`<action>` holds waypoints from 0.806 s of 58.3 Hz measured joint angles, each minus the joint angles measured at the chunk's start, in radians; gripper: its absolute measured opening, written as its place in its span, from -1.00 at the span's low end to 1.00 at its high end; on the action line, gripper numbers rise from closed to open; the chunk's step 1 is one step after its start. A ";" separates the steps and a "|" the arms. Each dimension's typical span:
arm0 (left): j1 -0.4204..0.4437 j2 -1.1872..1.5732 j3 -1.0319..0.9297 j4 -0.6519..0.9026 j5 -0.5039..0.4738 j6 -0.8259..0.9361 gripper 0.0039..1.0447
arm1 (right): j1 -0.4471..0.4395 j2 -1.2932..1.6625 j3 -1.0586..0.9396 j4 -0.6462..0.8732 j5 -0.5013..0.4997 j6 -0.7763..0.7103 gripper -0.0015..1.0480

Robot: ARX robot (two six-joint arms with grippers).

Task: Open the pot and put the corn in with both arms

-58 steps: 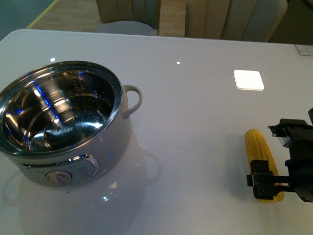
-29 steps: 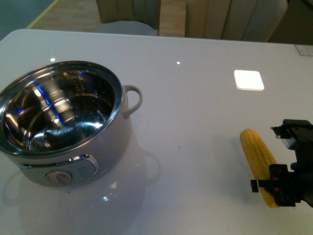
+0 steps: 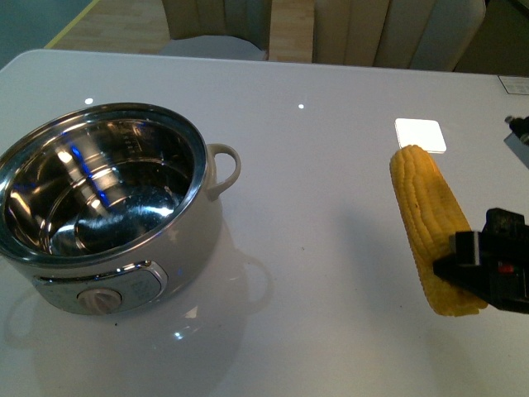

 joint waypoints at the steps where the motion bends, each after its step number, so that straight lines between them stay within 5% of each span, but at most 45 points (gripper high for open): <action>1: 0.000 0.000 0.000 0.000 0.000 0.000 0.87 | 0.006 -0.010 0.007 -0.011 -0.002 0.016 -0.63; 30: 0.000 0.000 0.000 0.000 0.000 0.000 0.87 | 0.228 0.068 0.329 -0.099 -0.010 0.319 -0.66; 47: 0.000 0.000 0.000 0.000 0.000 0.000 0.87 | 0.264 0.208 0.485 -0.100 -0.032 0.457 -0.68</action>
